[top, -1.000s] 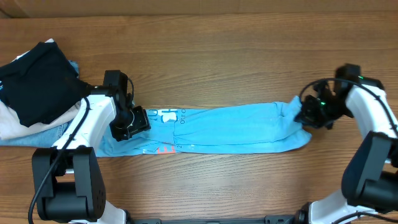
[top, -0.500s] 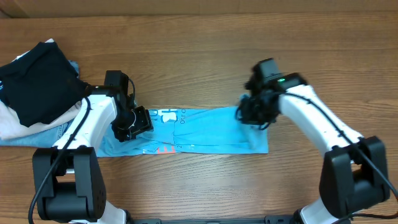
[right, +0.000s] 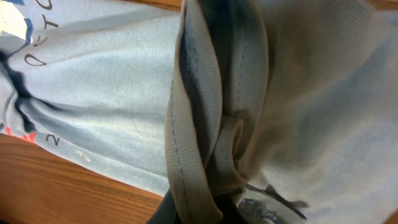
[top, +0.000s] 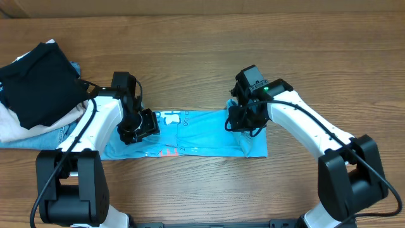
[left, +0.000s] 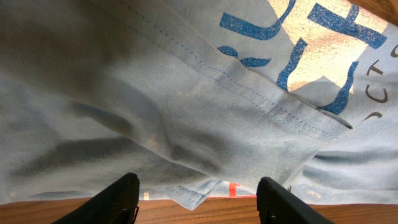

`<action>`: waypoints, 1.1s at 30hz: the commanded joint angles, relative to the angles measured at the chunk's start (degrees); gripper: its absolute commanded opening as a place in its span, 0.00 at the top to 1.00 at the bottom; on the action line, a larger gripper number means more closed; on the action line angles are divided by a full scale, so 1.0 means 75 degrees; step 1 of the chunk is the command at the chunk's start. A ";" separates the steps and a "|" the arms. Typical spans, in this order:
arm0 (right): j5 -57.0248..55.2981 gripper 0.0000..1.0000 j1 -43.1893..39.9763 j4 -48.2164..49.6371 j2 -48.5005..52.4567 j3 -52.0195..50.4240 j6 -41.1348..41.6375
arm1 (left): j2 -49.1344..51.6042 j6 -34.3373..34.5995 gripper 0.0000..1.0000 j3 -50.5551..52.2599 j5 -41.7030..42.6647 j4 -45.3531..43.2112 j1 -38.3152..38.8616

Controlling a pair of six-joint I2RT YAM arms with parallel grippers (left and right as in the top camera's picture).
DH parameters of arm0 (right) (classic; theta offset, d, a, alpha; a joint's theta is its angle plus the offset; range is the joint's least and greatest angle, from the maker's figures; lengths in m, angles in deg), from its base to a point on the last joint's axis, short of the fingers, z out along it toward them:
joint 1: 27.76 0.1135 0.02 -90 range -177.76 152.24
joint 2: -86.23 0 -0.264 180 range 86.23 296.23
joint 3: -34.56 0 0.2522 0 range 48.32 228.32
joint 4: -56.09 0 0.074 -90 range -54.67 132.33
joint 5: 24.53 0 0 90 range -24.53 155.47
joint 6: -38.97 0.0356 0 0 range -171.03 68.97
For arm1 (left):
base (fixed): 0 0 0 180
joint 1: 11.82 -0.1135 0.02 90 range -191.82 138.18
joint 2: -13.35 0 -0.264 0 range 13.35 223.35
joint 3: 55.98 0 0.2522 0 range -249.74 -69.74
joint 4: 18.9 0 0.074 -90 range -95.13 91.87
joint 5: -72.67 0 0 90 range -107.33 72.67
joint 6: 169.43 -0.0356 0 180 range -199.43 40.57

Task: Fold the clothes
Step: 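Fold the strip's right end leftward toward the left gripper with right gripper, then press the folded right end down with the right gripper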

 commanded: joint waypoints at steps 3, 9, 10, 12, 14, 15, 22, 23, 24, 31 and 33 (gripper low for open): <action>0.0350 0.96 0.0458 0.0458 0.0085 0.0154 -0.0574 | -0.0175 -0.0163 0.36 -0.0154 0.0093 0.0012 0.0058; -0.0058 0.93 0.1105 0.1061 0.0117 0.0154 -0.0621 | -0.0175 -0.0163 0.36 -0.0154 0.0093 0.0015 0.0061; -0.0169 0.93 0.1250 0.1180 0.0157 0.0154 -0.0621 | -0.0175 -0.0166 0.36 -0.0154 0.0093 0.0041 0.0061; -0.0192 0.92 0.1343 0.1268 0.0187 0.0152 -0.0618 | -0.0175 -0.0166 0.36 -0.0154 0.0093 0.0073 0.0061; -0.0192 0.87 0.1376 0.1288 0.0187 0.0152 -0.0618 | -0.0172 -0.0169 0.36 -0.0154 0.0090 0.0076 0.0061; -0.0192 0.75 0.1376 0.1288 0.0187 0.0152 -0.0621 | -0.0175 -0.0166 0.36 -0.0154 0.0090 0.0070 0.0061; -0.0391 0.47 0.1335 0.1539 0.0184 0.0154 -0.0621 | -0.0172 -0.0172 0.36 -0.0154 0.0085 0.0096 0.0079; -0.0551 0.47 0.1294 0.1536 0.0178 0.0154 -0.0618 | -0.0172 -0.0172 0.36 -0.0154 0.0085 0.0099 0.0079; -0.0682 0.46 0.1256 0.1515 0.0146 0.0154 -0.0618 | -0.0175 -0.0172 0.36 -0.0154 0.0085 0.0099 0.0079; -0.1550 0.45 0.0752 0.1236 -0.0353 0.0154 -0.0358 | -0.0172 -0.0169 0.36 -0.0154 0.0003 0.0093 0.0079; -0.1536 0.46 0.0589 0.1093 -0.0443 0.0154 -0.0370 | -0.0172 -0.0169 0.36 -0.0154 0.0003 0.0087 0.0079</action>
